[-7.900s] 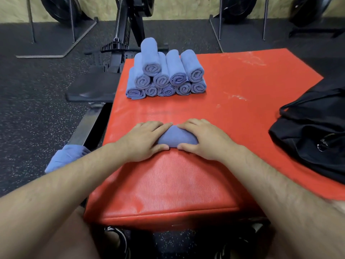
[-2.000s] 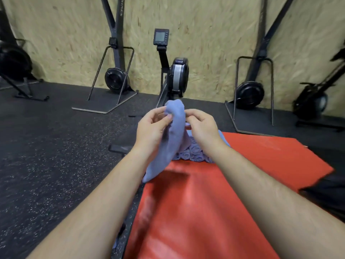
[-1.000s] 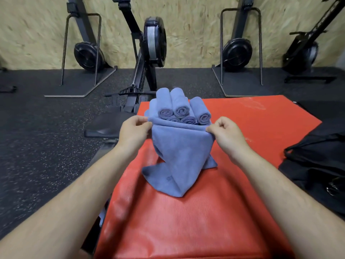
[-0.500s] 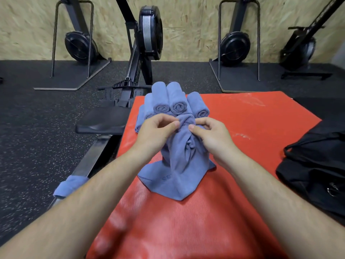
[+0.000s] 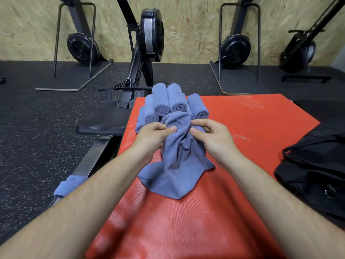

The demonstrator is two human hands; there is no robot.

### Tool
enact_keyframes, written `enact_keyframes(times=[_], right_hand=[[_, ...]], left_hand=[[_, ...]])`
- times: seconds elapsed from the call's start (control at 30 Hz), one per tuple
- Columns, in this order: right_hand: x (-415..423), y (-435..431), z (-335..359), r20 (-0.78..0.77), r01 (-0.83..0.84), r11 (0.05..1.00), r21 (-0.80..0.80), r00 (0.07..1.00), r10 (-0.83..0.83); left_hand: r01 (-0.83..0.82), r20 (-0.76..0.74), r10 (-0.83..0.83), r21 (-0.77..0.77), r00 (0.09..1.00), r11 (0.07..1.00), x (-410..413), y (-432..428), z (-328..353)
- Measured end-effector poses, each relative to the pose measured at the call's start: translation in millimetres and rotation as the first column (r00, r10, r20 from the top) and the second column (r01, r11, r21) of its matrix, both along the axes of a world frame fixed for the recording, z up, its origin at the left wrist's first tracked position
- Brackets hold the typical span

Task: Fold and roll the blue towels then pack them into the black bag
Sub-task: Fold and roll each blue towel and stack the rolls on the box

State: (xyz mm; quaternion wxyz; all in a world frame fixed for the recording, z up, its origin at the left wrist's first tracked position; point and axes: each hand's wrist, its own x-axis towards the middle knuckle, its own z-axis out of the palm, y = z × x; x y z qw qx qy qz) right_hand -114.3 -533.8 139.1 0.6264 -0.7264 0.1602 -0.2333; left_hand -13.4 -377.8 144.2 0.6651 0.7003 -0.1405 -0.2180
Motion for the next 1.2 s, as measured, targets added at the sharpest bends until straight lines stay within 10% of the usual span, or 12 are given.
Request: enact_keyframes(times=[0.47,0.67,1.0,1.2], right_hand=[[-23.8,-50.4,18.1,-0.039,0.336,0.941,0.027,0.941,-0.335],[-39.9,-48.4,16.0,-0.303,-0.001,0.921,0.39,0.944,0.13],[-81.9,-38.3,-17.7,-0.576,-0.35,0.846,0.402,0.622,0.531],[-87.8,-24.0,11.6,-0.333,-0.2,0.948,0.248,0.901,0.277]], left_hand=[[-0.173,0.01,0.172,0.06,0.985,0.983,55.8,43.6,9.6],[-0.217,-0.05,0.217,0.017,0.975,0.976,57.6,61.4,3.5],[-0.039,-0.168,0.127,0.45,0.978,0.892,18.1,108.3,-46.8],[-0.043,-0.068,0.054,0.155,0.996,0.987,6.9,125.7,-13.1]])
